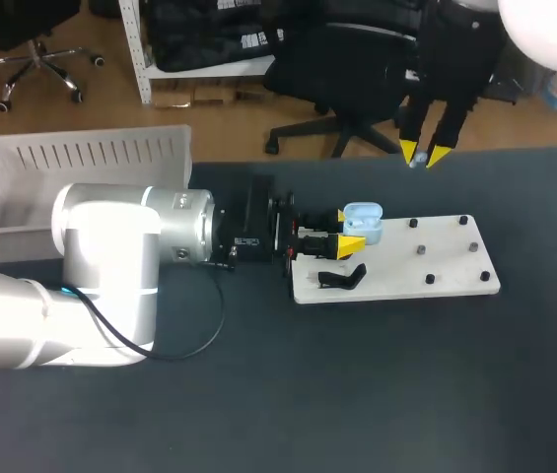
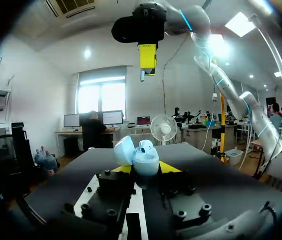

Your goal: Pick up each earbud case from the left stands, insert the matching earbuds, close the lid, and place the case in the box.

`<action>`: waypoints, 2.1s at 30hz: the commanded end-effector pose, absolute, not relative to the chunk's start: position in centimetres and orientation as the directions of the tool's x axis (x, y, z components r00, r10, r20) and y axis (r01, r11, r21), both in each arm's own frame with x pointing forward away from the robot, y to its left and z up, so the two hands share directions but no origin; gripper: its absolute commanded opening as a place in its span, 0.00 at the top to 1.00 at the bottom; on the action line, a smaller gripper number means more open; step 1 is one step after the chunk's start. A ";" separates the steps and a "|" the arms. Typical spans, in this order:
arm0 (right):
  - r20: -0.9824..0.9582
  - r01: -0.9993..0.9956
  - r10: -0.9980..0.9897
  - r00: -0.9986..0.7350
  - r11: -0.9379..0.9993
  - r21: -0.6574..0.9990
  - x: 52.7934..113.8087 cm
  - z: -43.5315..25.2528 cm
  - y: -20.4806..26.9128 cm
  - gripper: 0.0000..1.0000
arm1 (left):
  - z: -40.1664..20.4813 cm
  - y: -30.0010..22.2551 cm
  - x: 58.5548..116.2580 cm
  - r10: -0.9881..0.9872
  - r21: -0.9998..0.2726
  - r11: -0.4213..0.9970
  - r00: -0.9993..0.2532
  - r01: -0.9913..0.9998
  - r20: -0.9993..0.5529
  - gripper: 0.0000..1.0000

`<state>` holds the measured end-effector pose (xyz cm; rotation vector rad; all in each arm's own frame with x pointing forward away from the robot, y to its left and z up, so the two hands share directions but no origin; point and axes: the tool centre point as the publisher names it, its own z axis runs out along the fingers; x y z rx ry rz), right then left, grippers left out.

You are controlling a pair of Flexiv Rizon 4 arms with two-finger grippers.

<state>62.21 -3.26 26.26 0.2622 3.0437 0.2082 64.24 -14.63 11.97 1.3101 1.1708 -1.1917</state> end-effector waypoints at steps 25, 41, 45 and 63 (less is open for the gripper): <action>-0.081 -0.108 -0.101 -0.992 0.990 0.094 59.2 21.4 2.6 1.00 | 11.9 -14.7 64.2 0.038 0.057 -0.056 0.059 0.997 -0.998 1.00; -0.075 -0.184 -0.180 -0.981 0.981 0.052 59.4 20.4 2.9 1.00 | 11.9 -14.7 64.2 0.038 0.057 -0.056 0.059 0.997 -0.998 1.00; -0.075 -0.184 -0.180 -0.981 0.981 0.052 59.4 20.4 2.9 1.00 | 11.9 -14.7 64.2 0.038 0.057 -0.056 0.059 0.997 -0.998 1.00; -0.056 -0.318 -0.316 -0.947 0.948 0.018 60.8 19.5 2.8 1.00 | 11.9 -14.7 64.2 0.038 0.057 -0.056 0.059 0.997 -0.998 1.00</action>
